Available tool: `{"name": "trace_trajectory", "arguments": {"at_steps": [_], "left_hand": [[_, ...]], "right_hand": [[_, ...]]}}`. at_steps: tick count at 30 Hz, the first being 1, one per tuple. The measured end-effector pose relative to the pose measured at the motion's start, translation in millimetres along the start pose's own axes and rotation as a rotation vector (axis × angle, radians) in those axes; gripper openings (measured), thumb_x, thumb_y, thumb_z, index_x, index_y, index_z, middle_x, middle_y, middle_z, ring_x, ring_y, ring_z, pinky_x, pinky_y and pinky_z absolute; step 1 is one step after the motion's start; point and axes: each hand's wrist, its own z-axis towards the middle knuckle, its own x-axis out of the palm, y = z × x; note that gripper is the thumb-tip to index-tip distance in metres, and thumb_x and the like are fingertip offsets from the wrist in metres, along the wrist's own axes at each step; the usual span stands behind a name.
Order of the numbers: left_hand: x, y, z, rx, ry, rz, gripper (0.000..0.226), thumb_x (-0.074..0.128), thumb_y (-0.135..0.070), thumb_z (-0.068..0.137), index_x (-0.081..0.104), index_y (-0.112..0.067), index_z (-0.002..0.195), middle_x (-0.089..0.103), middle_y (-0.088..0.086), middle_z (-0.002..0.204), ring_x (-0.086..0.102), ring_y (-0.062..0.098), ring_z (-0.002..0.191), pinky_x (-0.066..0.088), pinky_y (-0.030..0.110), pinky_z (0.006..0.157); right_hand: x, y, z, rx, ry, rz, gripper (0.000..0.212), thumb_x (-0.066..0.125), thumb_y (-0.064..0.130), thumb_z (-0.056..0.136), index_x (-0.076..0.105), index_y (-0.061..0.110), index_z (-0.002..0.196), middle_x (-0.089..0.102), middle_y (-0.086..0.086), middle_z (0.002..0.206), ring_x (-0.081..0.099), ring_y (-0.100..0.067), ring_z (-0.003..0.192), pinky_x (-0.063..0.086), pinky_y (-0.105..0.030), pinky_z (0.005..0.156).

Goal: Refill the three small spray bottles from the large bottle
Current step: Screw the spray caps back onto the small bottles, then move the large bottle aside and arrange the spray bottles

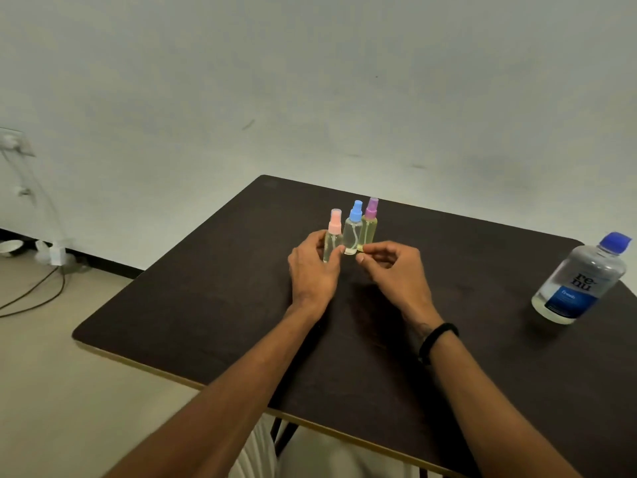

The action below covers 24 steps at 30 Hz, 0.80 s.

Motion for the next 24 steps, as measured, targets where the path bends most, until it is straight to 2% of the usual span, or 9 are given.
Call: {"name": "trace_trajectory", "arguments": {"at_steps": [2, 8, 11, 13, 15, 17, 20, 24], "left_hand": [[3, -3, 3, -0.005, 0.027, -0.017, 0.032, 0.082, -0.02, 0.091, 0.072, -0.019, 0.122, 0.076, -0.01, 0.104, 0.072, 0.007, 0.096, 0.061, 0.04, 0.093], [13, -7, 10, -0.022, 0.085, -0.006, 0.036, 0.08, -0.021, 0.092, 0.069, -0.018, 0.127, 0.076, -0.005, 0.111, 0.071, 0.01, 0.103, 0.061, 0.039, 0.096], [13, -4, 11, -0.074, 0.117, 0.011, 0.046, 0.082, -0.021, 0.091, 0.066, -0.015, 0.134, 0.074, -0.001, 0.118, 0.069, 0.012, 0.108, 0.06, 0.039, 0.098], [11, -4, 8, -0.115, 0.129, 0.07, 0.063, 0.081, -0.027, 0.091, 0.055, -0.015, 0.148, 0.067, 0.002, 0.13, 0.06, 0.017, 0.124, 0.055, 0.039, 0.106], [7, -10, -3, -0.128, 0.117, 0.14, 0.069, 0.076, -0.03, 0.095, 0.044, -0.015, 0.155, 0.057, 0.002, 0.137, 0.049, 0.017, 0.131, 0.046, 0.03, 0.106], [5, -18, -20, -0.084, 0.088, 0.182, 0.058, 0.072, -0.028, 0.099, 0.048, -0.015, 0.15, 0.055, 0.002, 0.133, 0.048, 0.015, 0.125, 0.039, 0.024, 0.096], [-1, -32, -47, -0.038, 0.094, 0.181, 0.043, 0.068, -0.027, 0.101, 0.056, -0.015, 0.141, 0.056, 0.001, 0.122, 0.049, 0.009, 0.113, 0.039, 0.022, 0.093], [1, -45, -76, -0.031, 0.167, 0.1, 0.031, 0.069, -0.026, 0.1, 0.063, -0.018, 0.13, 0.062, -0.003, 0.109, 0.059, 0.014, 0.109, 0.053, 0.036, 0.1]], "right_hand": [[3, -2, -2, 0.005, 0.0, -0.032, 0.022, 0.084, 0.025, 0.092, 0.08, 0.02, 0.112, 0.078, 0.01, 0.101, 0.074, -0.002, 0.096, 0.063, -0.029, 0.092], [0, -6, -2, 0.016, 0.006, -0.115, 0.021, 0.081, 0.023, 0.094, 0.078, 0.02, 0.115, 0.075, 0.014, 0.102, 0.071, 0.002, 0.096, 0.057, -0.015, 0.083], [-5, -10, -3, 0.036, 0.009, -0.134, 0.021, 0.081, 0.023, 0.094, 0.078, 0.02, 0.115, 0.075, 0.012, 0.103, 0.071, 0.0, 0.097, 0.056, -0.015, 0.084], [-9, -9, -7, 0.033, 0.002, -0.145, 0.018, 0.08, 0.022, 0.095, 0.079, 0.02, 0.113, 0.076, 0.012, 0.1, 0.071, 0.0, 0.095, 0.059, -0.018, 0.085], [-16, -8, -13, 0.017, -0.021, -0.169, 0.014, 0.078, 0.019, 0.097, 0.079, 0.021, 0.111, 0.076, 0.012, 0.097, 0.073, -0.002, 0.092, 0.063, -0.024, 0.088], [-25, -5, -19, 0.008, -0.043, -0.183, 0.013, 0.077, 0.017, 0.096, 0.08, 0.021, 0.108, 0.077, 0.011, 0.094, 0.074, -0.003, 0.09, 0.064, -0.028, 0.088], [-41, 3, -31, -0.001, -0.073, -0.191, 0.012, 0.078, 0.016, 0.096, 0.081, 0.021, 0.106, 0.078, 0.009, 0.091, 0.075, -0.004, 0.088, 0.064, -0.03, 0.089], [-69, 16, -51, -0.031, -0.092, -0.247, 0.01, 0.078, 0.021, 0.095, 0.081, 0.022, 0.105, 0.078, 0.01, 0.093, 0.073, -0.005, 0.091, 0.063, -0.029, 0.09]]}}
